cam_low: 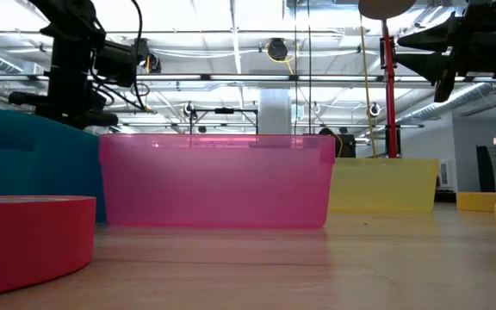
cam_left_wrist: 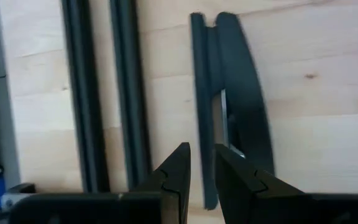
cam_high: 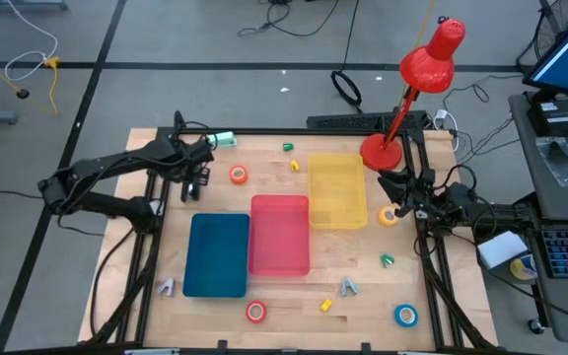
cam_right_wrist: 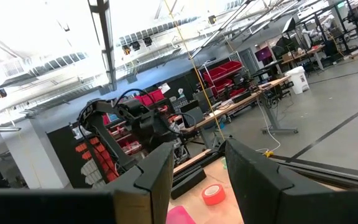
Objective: Pick and place Stapler, Stapler remover, tape
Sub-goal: Put the black stapler into the yellow bin
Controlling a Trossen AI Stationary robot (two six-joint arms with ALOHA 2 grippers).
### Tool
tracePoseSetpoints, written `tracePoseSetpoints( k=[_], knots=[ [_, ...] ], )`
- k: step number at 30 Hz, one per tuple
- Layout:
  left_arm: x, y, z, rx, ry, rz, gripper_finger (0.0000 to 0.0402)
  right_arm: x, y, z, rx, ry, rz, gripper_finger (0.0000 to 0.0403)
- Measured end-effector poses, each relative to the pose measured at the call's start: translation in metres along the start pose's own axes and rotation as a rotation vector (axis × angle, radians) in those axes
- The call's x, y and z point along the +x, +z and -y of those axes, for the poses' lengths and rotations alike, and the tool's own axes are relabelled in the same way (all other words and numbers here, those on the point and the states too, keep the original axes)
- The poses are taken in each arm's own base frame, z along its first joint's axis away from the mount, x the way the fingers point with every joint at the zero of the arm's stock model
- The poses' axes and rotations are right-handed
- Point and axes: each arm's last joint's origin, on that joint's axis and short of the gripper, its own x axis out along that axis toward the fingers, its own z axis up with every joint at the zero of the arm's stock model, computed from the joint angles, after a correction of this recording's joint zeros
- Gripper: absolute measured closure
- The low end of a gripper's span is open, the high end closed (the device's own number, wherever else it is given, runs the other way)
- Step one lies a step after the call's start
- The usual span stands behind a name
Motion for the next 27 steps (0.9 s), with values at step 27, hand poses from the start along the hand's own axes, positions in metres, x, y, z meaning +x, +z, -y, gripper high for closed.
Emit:
tracePoseSetpoints(
  k=[27],
  knots=[
    [0.044,0.023,0.009,0.014,0.127,-0.156,0.0215,0.000,0.000,0.000,0.000,0.000,0.000,0.0261]
  ],
)
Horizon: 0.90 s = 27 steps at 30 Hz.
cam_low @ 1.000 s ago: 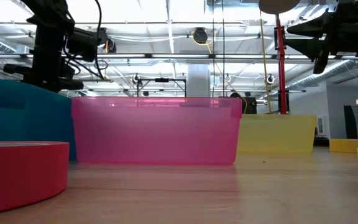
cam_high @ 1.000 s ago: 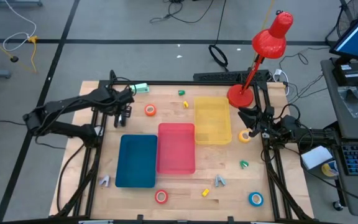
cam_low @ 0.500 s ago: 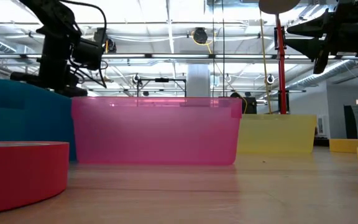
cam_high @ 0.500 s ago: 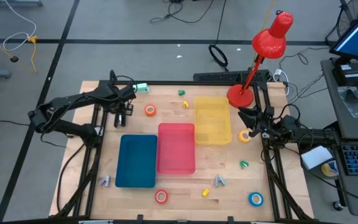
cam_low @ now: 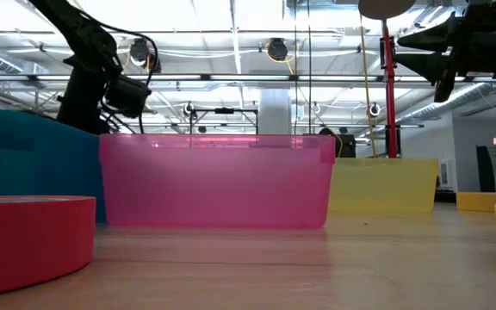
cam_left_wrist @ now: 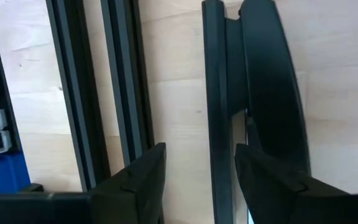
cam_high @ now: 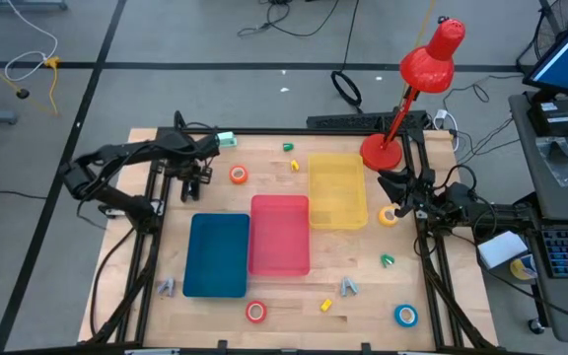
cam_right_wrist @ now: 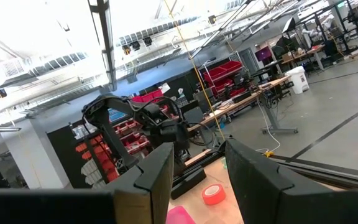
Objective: Pick and place Stapler, Stapler remover, tape
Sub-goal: Put the black stapler into the yellow bin
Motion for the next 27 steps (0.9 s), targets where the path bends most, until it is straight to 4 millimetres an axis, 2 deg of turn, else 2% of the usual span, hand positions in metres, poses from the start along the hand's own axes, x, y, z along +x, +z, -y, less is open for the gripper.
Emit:
tracePoseSetpoints(
  k=[14,20,23,27],
  knots=[
    [0.028,0.009,0.018,0.065,0.077,-0.092,0.0227,0.000,0.000,0.000,0.000,0.001,0.000,0.0261],
    [0.032,0.011,0.020,0.072,0.074,-0.100,0.0230,0.000,0.000,0.000,0.000,0.000,0.000,0.0261],
    [0.032,0.011,0.021,0.071,0.062,-0.105,0.0251,0.000,0.000,0.000,0.001,0.000,0.000,0.0261],
    [0.033,0.011,0.022,0.067,0.046,-0.108,0.0301,0.000,0.000,0.000,0.001,0.000,0.000,0.0261]
  ],
)
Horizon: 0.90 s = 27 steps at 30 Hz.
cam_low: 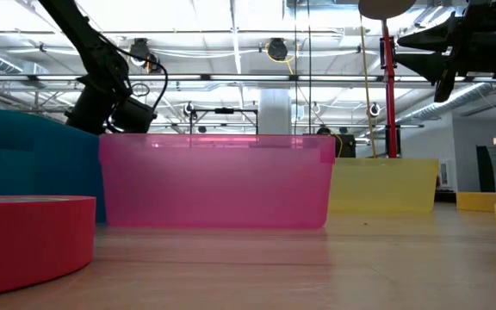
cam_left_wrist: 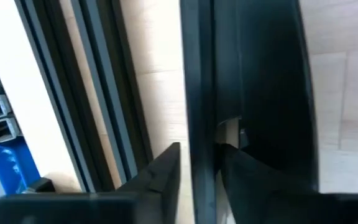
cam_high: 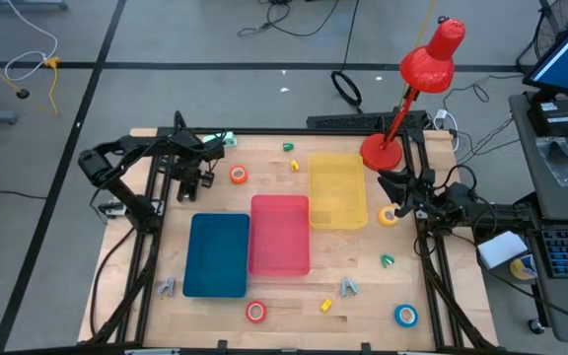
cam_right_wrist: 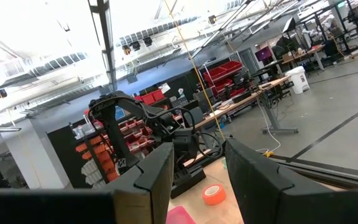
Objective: Pick and place Stapler, Stapler remover, tape
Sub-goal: Put the black stapler into the yellow bin
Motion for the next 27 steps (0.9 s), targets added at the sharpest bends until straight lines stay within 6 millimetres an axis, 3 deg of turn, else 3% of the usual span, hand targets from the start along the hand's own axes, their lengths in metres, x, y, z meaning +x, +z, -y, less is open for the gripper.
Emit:
tracePoseSetpoints(
  k=[5,18,27],
  knots=[
    [0.000,0.000,0.000,-0.004,-0.007,-0.005,0.0353,0.000,0.000,0.000,0.000,0.000,0.000,0.0261],
    [-0.003,-0.005,-0.005,0.011,0.016,-0.033,0.0348,0.000,0.000,0.000,0.000,0.000,0.000,0.0261],
    [-0.031,-0.022,-0.030,-0.019,-0.048,0.036,0.0363,0.000,0.000,0.000,0.000,0.000,0.000,0.0261]
  ],
)
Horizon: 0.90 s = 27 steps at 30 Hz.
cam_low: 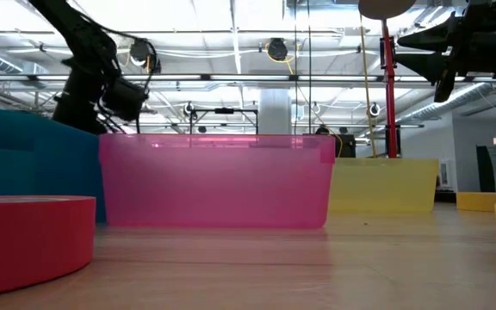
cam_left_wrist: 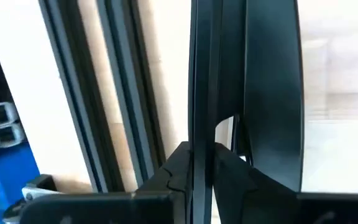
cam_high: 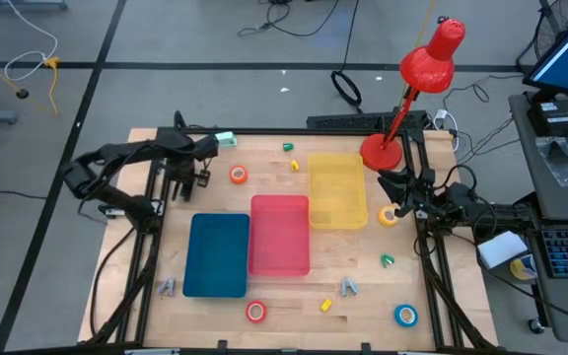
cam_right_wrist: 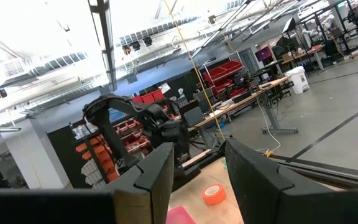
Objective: Pick and place Stapler, Stapler remover, tape
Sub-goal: Put the black stapler into the yellow bin
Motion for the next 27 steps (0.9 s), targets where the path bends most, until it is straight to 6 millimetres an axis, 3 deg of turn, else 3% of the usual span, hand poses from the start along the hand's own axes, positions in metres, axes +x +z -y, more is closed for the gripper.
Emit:
tracePoseSetpoints(
  k=[7,14,20,27],
  knots=[
    [-0.026,-0.018,-0.021,-0.037,-0.177,0.060,0.0363,0.000,0.000,0.000,0.000,0.000,0.000,0.0261],
    [-0.055,-0.033,-0.036,-0.049,-0.576,0.159,0.0363,0.000,0.002,-0.001,0.008,0.009,0.018,0.0261],
    [-0.087,-0.036,-0.039,-0.040,-1.009,0.312,0.0363,0.008,-0.002,-0.005,-0.055,0.059,-0.016,0.0261],
    [-0.117,-0.038,-0.029,0.016,-1.316,0.392,0.0363,0.031,-0.010,-0.014,-0.135,0.131,-0.031,0.0261]
  ],
)
